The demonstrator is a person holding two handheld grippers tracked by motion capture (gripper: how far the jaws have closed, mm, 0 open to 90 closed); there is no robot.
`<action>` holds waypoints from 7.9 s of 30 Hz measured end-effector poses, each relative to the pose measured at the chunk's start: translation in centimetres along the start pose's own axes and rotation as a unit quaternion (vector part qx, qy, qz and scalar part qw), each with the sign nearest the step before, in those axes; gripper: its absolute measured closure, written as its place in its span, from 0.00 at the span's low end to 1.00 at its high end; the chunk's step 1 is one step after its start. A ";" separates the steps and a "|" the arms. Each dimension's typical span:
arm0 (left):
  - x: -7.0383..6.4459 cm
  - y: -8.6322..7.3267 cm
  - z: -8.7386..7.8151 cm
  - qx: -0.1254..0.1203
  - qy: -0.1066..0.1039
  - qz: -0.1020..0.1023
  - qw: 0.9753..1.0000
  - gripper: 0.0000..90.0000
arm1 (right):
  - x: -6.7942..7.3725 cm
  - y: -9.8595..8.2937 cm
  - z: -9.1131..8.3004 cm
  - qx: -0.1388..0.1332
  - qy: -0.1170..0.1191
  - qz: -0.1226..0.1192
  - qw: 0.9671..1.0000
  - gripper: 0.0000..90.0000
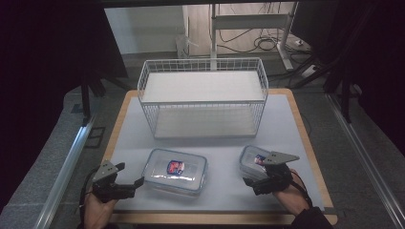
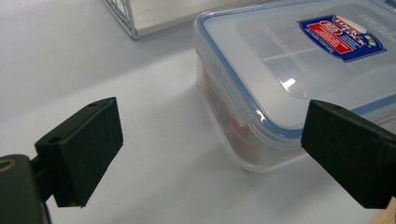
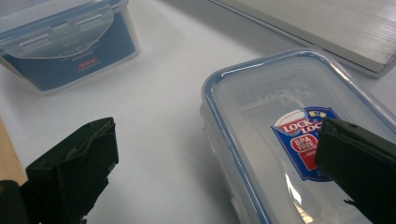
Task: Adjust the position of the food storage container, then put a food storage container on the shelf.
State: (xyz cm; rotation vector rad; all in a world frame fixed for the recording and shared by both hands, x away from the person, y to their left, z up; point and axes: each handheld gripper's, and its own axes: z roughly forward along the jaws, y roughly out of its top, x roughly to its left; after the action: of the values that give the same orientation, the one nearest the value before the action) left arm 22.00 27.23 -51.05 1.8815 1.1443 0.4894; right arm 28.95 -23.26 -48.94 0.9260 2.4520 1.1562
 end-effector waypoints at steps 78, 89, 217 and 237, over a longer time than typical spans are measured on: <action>1.4 -1.0 0.8 0.022 0.030 -0.028 0.999 0.05 | -1.7 0.6 -0.1 0.097 -0.038 0.020 0.994 1.00; -0.5 -0.3 1.6 0.073 0.016 0.023 0.997 0.66 | -0.9 0.9 0.2 0.070 -0.012 0.025 0.997 1.00; -6.4 7.2 9.9 0.078 -0.190 0.029 0.978 0.00 | 0.1 2.8 2.1 0.035 0.072 0.062 0.995 0.03; -7.1 7.3 11.4 0.138 -0.244 0.000 0.960 0.05 | -0.5 2.7 4.0 0.073 0.170 0.144 0.972 0.16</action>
State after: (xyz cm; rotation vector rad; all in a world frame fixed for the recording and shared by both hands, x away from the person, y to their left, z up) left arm 30.13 14.28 -50.66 2.0819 0.9077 -0.1468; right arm 32.50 -19.93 -49.46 1.2536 2.7728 1.3386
